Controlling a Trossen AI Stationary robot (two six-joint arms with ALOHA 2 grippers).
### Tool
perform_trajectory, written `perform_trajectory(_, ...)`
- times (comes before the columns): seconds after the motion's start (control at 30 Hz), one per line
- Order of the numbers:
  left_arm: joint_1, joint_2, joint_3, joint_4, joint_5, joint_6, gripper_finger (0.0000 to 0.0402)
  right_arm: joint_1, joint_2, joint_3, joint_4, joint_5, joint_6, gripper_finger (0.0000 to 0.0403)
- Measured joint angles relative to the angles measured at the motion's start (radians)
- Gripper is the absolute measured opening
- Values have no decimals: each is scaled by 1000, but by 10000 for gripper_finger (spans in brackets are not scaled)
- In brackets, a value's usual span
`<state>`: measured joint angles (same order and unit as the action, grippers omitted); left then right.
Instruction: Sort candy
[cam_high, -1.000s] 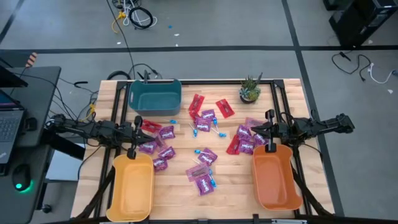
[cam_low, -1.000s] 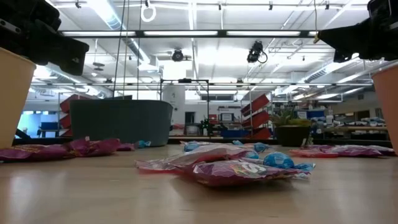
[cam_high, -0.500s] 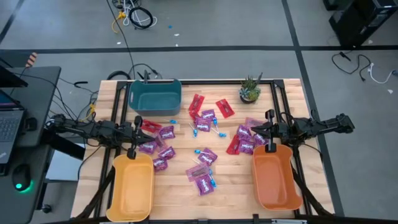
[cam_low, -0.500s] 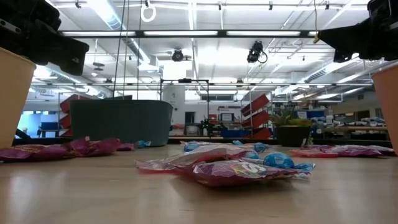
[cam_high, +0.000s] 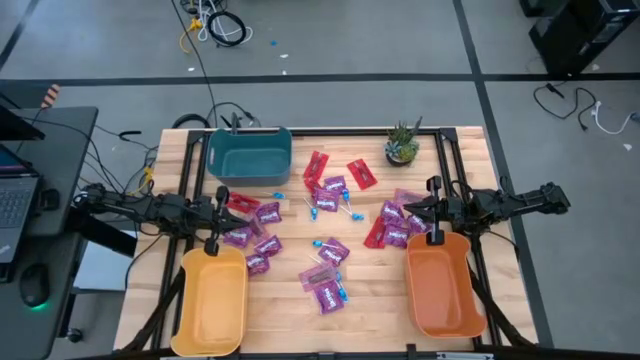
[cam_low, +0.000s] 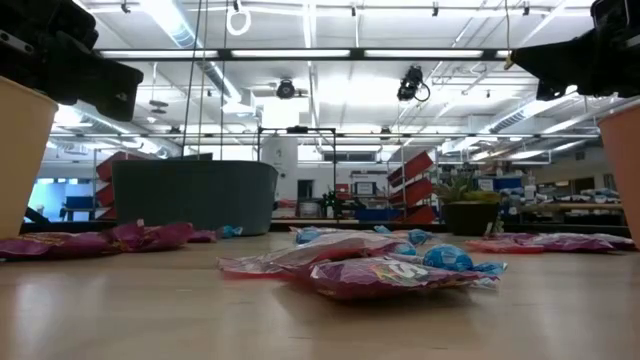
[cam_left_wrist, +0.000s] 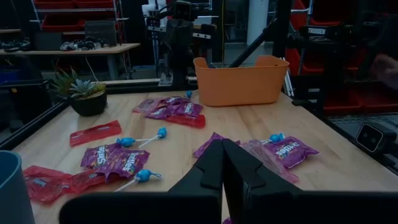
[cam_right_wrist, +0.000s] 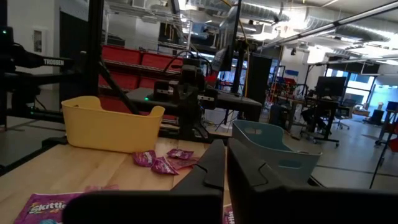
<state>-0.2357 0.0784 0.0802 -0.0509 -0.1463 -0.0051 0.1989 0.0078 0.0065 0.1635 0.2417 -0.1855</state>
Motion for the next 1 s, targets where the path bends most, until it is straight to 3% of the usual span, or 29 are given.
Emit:
perform_trajectory(0.3,0,0,0,118,0,18,6,0,0,0,25,0,2,5)
perform_trajectory(0.47,0,0,0,283,9,-138,6,-3,0,0,100,13,37,7)
perform_trajectory(1.0,0,-1,0,776,28,-80,6,-10,0,0,239,19,140,8)
